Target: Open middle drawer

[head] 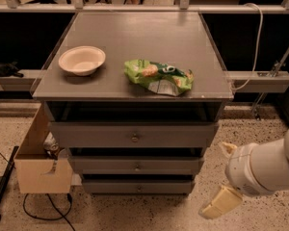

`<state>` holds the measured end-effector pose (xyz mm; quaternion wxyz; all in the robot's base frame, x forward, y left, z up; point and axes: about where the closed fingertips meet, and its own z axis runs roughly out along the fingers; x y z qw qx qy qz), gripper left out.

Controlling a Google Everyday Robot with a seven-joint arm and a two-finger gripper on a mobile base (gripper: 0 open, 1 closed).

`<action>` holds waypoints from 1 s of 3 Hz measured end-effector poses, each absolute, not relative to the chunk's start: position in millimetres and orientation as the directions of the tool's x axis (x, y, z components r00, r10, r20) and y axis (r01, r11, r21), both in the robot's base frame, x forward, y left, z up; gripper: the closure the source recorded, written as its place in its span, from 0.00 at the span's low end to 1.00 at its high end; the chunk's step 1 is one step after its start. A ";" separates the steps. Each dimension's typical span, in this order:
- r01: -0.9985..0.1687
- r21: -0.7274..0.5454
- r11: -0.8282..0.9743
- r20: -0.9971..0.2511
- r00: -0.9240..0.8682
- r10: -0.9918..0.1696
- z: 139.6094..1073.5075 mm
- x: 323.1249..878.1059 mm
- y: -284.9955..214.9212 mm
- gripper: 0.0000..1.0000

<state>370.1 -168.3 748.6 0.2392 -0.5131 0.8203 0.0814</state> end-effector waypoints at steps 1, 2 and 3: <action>-0.892 -0.146 0.428 -0.444 -0.328 -0.834 724.9 386.0 -170.1 0.00; -0.900 -0.162 0.406 -0.389 -0.319 -0.864 702.3 404.6 -190.7 0.00; -0.904 -0.164 0.396 -0.394 -0.308 -0.866 701.0 404.6 -187.5 0.00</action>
Offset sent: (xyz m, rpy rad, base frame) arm 0.0666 -0.0592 -0.0821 -0.1684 0.0296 0.0428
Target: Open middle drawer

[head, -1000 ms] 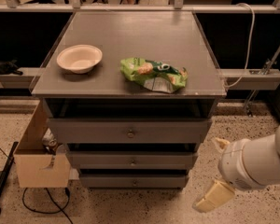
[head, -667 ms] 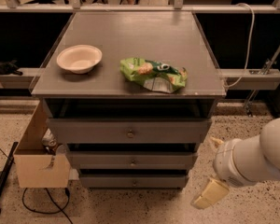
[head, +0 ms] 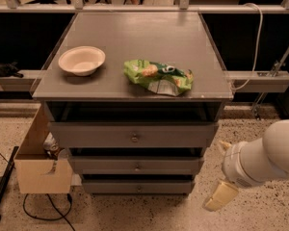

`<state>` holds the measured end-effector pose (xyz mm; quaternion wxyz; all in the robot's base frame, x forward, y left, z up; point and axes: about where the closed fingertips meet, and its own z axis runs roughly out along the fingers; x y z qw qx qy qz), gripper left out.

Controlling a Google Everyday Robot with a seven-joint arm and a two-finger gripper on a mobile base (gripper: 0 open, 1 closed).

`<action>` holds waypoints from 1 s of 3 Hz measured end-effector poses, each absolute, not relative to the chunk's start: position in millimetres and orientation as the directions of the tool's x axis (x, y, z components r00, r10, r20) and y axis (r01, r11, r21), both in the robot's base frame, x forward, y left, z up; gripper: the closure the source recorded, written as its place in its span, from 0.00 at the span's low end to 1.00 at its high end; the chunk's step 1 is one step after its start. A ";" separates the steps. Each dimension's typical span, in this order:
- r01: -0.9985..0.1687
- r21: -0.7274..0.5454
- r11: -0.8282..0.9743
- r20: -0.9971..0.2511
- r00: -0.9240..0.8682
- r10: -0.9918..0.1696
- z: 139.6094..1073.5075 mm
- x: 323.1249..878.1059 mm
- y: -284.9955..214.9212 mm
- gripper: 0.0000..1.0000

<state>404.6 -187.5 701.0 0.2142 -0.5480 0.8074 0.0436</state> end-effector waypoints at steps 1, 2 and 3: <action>-0.918 -0.173 0.356 -0.403 -0.264 -0.876 692.9 405.3 -178.7 0.00; -0.927 -0.191 0.321 -0.379 -0.232 -0.896 653.9 425.7 -172.3 0.00; -0.937 -0.222 0.269 -0.330 -0.187 -0.925 613.9 454.4 -174.9 0.00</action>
Offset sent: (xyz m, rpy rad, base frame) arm 0.0689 0.0161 -0.1060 -0.1253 -0.0822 0.1430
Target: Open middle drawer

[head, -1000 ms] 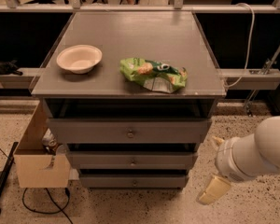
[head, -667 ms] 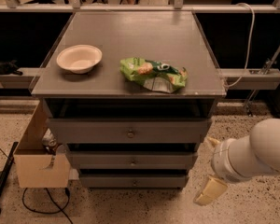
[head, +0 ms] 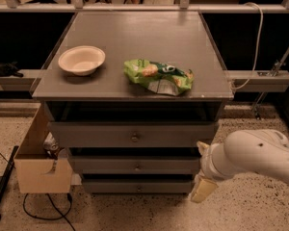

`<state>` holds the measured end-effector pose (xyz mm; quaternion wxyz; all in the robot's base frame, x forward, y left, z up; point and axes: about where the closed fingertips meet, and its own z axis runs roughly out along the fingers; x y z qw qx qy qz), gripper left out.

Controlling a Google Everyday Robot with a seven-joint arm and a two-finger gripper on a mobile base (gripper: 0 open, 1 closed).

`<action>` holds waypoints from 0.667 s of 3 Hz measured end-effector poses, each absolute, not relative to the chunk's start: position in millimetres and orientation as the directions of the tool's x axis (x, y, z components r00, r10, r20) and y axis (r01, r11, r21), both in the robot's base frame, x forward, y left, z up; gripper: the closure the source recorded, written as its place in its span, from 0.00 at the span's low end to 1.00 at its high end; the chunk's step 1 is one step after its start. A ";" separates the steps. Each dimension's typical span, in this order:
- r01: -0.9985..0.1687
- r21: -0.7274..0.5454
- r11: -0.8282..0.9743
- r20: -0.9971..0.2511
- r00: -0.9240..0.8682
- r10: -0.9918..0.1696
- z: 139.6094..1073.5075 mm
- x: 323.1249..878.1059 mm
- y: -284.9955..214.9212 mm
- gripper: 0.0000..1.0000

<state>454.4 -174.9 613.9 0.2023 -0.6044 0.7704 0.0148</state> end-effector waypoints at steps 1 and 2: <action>-0.944 -0.245 0.219 -0.292 -0.143 -0.946 585.9 479.6 -173.7 0.00; -0.949 -0.259 0.182 -0.276 -0.107 -0.955 566.8 497.0 -174.9 0.00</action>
Offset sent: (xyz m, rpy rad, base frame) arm 0.0660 -0.0029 -0.0712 -0.0826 -0.0429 0.1244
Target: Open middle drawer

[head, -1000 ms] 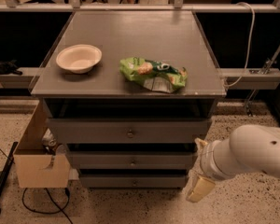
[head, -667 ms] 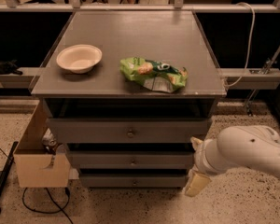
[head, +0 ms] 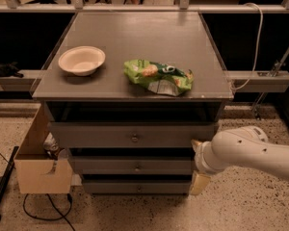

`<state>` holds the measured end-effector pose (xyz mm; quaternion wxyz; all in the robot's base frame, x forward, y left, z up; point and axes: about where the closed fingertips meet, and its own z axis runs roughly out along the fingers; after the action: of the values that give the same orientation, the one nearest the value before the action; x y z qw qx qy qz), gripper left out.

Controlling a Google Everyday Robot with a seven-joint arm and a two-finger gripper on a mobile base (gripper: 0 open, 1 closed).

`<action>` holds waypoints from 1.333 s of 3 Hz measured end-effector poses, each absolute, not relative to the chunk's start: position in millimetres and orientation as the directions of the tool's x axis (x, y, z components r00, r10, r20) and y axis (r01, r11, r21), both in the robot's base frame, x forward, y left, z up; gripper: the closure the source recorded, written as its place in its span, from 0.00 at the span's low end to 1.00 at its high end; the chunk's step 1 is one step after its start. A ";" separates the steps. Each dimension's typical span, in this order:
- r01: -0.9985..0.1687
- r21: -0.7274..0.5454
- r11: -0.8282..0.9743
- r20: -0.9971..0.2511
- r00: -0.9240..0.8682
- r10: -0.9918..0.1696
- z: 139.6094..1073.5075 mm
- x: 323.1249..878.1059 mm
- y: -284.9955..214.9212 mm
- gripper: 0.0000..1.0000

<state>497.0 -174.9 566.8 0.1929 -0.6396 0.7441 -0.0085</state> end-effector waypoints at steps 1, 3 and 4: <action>-0.957 -0.240 0.166 -0.288 -0.093 -0.953 564.2 486.1 -182.5 0.00; -0.972 -0.197 0.129 -0.311 -0.063 -0.948 567.8 442.2 -181.6 0.00; -0.983 -0.157 0.098 -0.305 -0.046 -0.951 540.1 434.8 -161.7 0.00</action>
Offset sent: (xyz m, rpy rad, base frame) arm -0.1161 -0.0153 0.0185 0.0882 0.1138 0.1020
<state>434.8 -161.7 540.1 0.1677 -0.6699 0.7217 0.0467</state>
